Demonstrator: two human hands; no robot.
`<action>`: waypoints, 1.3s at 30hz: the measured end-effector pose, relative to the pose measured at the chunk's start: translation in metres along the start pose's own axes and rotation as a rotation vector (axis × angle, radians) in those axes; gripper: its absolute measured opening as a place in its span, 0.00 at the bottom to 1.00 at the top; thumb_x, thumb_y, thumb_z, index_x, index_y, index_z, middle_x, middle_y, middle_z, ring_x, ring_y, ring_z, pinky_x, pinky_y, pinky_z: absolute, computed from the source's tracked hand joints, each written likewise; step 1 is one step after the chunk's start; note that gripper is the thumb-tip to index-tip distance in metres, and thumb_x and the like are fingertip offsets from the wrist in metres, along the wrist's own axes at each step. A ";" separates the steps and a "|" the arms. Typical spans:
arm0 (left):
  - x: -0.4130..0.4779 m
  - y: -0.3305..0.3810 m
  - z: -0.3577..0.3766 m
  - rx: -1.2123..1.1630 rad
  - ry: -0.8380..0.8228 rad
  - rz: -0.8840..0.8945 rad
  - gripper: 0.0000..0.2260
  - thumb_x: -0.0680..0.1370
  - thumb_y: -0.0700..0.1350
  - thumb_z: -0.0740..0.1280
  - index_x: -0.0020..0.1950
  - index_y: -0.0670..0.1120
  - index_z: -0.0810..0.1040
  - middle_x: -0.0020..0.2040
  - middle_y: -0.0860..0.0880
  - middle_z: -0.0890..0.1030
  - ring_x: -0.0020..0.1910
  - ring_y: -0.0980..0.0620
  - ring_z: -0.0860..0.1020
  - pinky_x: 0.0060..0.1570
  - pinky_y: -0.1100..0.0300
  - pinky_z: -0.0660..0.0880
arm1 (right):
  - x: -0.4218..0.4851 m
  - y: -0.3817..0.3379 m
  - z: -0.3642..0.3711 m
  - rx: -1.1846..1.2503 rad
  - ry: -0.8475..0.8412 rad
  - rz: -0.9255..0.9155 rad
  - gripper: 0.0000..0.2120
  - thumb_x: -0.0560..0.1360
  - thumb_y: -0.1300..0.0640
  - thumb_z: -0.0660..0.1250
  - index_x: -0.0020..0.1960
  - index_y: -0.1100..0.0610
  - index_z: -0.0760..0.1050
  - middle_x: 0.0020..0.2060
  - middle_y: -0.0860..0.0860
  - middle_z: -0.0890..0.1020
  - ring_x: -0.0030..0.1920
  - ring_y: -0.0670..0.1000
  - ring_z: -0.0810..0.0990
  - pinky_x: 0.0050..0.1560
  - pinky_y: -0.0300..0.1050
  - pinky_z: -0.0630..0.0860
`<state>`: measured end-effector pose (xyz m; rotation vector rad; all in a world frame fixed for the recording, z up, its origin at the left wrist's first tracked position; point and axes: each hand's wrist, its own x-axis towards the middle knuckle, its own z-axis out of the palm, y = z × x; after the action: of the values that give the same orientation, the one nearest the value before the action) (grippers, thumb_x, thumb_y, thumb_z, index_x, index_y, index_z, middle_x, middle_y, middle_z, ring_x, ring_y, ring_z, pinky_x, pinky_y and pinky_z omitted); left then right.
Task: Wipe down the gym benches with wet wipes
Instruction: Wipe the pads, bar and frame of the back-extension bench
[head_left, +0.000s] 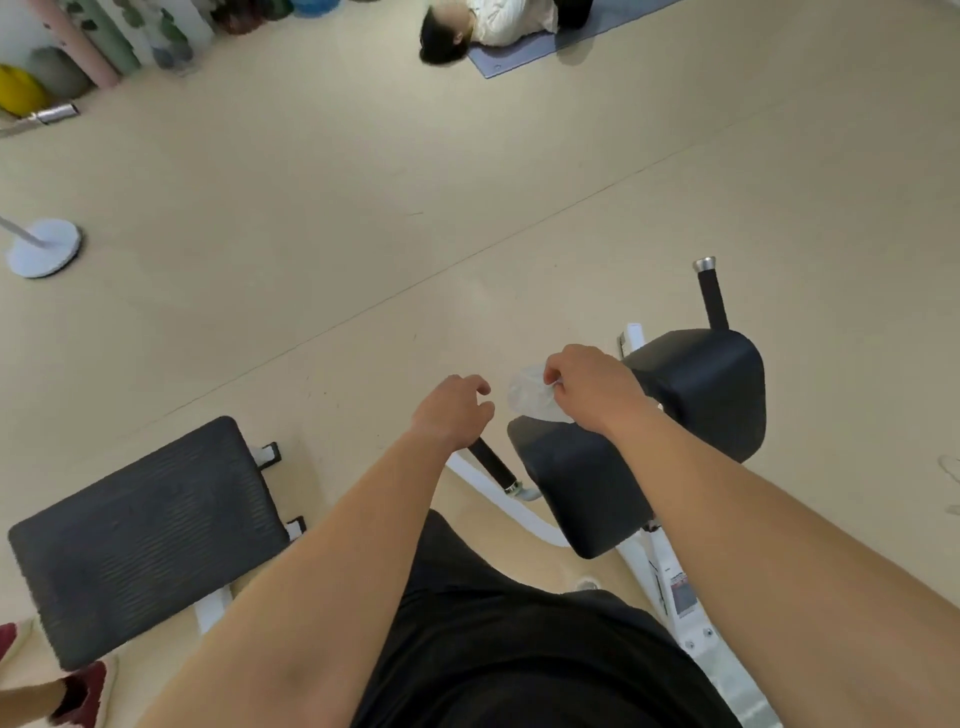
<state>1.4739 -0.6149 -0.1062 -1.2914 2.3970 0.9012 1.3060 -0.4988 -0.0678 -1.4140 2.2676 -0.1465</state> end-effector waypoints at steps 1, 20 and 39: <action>0.014 -0.005 -0.008 0.023 -0.025 0.038 0.16 0.82 0.50 0.62 0.70 0.52 0.74 0.65 0.48 0.75 0.59 0.47 0.77 0.58 0.50 0.75 | 0.009 -0.009 0.001 0.010 0.006 0.044 0.12 0.81 0.62 0.60 0.58 0.51 0.78 0.56 0.49 0.78 0.53 0.52 0.78 0.54 0.46 0.77; 0.091 -0.098 -0.078 0.249 -0.366 0.554 0.21 0.82 0.49 0.63 0.75 0.51 0.68 0.65 0.49 0.76 0.61 0.49 0.76 0.58 0.54 0.73 | 0.035 -0.123 0.056 0.418 0.191 0.682 0.12 0.81 0.61 0.62 0.57 0.50 0.80 0.56 0.49 0.82 0.53 0.51 0.81 0.60 0.47 0.78; 0.089 -0.128 0.014 0.104 -0.398 0.600 0.08 0.80 0.51 0.67 0.56 0.51 0.83 0.51 0.53 0.82 0.45 0.55 0.79 0.47 0.54 0.77 | 0.024 -0.143 0.178 0.809 0.352 0.824 0.15 0.78 0.58 0.68 0.63 0.48 0.77 0.48 0.45 0.81 0.47 0.48 0.80 0.53 0.51 0.80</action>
<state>1.5283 -0.7165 -0.2128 -0.2943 2.4724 1.0393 1.4919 -0.5594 -0.1871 -0.0195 2.4154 -0.9519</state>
